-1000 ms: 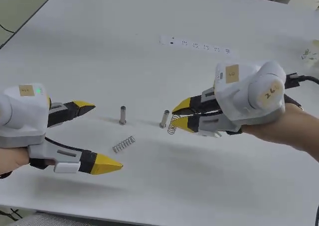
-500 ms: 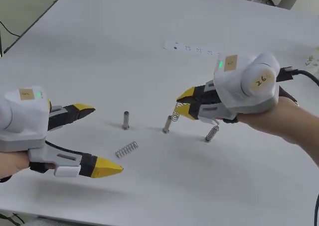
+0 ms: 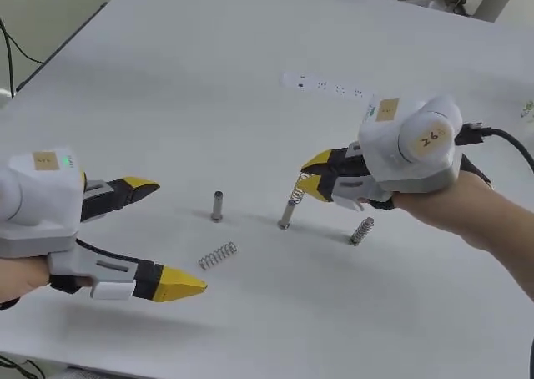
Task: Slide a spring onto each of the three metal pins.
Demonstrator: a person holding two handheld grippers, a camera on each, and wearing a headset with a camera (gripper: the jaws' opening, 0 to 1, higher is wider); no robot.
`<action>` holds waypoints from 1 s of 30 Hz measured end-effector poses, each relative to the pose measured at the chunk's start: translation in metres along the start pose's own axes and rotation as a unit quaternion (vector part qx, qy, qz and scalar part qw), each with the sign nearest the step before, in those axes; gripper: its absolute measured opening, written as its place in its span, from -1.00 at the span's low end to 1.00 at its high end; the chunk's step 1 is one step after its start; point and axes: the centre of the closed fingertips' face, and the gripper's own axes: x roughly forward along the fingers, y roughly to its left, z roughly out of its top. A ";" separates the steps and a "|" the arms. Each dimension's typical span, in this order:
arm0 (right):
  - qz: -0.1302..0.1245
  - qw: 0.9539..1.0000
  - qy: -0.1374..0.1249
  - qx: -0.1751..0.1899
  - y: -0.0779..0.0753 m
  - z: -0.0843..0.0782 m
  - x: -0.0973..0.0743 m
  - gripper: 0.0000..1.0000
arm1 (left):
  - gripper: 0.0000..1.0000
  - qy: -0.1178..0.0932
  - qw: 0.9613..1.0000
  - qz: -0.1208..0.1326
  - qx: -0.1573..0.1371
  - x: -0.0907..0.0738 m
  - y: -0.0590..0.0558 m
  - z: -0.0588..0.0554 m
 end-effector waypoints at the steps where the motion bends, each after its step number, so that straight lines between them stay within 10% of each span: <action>1: 0.000 1.000 0.001 -0.001 0.000 0.000 0.001 -0.85 | 0.96 0.001 1.000 0.000 -0.001 0.000 0.000 -0.001; 30: 0.007 1.000 0.013 0.006 -0.002 -0.013 0.015 -0.85 | 0.96 -0.002 1.000 0.000 -0.011 -0.001 0.003 -0.005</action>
